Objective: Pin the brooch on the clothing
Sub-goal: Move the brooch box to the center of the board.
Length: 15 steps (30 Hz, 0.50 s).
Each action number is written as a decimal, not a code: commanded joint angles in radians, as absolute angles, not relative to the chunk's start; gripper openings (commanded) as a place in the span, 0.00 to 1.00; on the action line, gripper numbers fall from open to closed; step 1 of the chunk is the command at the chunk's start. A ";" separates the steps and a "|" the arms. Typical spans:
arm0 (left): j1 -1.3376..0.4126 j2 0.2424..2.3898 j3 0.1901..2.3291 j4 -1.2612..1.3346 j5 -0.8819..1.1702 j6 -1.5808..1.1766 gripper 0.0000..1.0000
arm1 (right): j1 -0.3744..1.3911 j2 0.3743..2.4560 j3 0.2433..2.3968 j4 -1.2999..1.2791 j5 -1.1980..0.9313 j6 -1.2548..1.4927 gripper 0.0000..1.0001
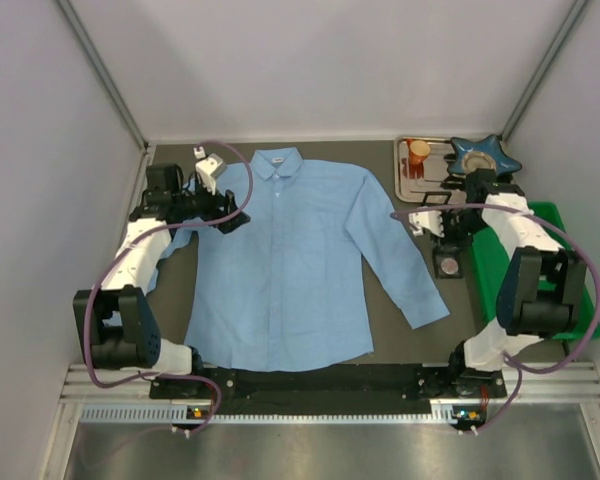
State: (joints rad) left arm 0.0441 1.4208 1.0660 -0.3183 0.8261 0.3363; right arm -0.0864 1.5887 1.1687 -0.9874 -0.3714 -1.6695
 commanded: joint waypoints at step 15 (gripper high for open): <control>0.040 1.445 1.111 -0.316 0.839 0.379 0.92 | -0.021 1.675 1.310 -0.928 -0.422 -1.586 0.52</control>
